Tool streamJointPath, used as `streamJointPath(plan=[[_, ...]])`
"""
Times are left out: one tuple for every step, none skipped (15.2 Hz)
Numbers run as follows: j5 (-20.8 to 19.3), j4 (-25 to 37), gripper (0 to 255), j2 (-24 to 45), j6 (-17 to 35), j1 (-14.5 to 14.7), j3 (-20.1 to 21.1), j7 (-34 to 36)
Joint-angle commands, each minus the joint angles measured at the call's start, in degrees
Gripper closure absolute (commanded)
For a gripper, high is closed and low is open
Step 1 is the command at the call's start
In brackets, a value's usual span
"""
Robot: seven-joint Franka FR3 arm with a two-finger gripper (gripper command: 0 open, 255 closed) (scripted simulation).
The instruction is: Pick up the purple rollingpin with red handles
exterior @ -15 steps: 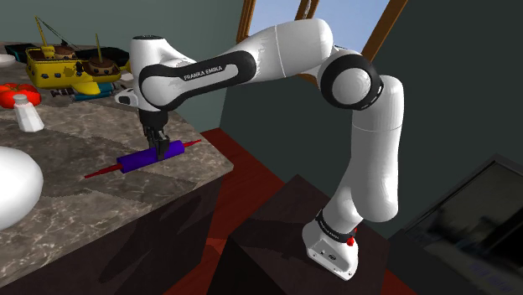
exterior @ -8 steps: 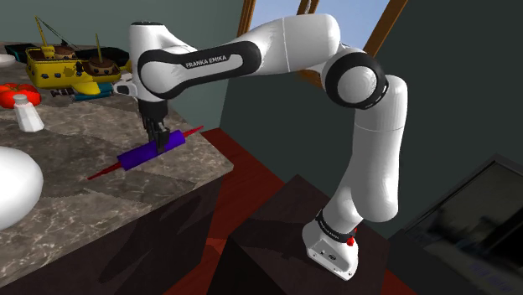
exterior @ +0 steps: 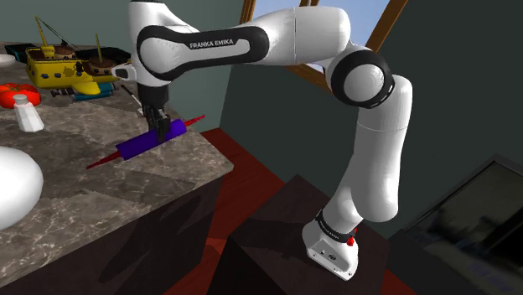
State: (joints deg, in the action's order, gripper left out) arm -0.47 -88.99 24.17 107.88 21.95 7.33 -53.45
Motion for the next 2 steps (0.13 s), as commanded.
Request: streamJointPath(plan=[[0.03, 0.45, 255, -0.29, -0.72, 0.04, 0.04, 0.07], [0.03, 0.46, 255, -0.28, -0.73, 0.04, 0.04, 0.07]])
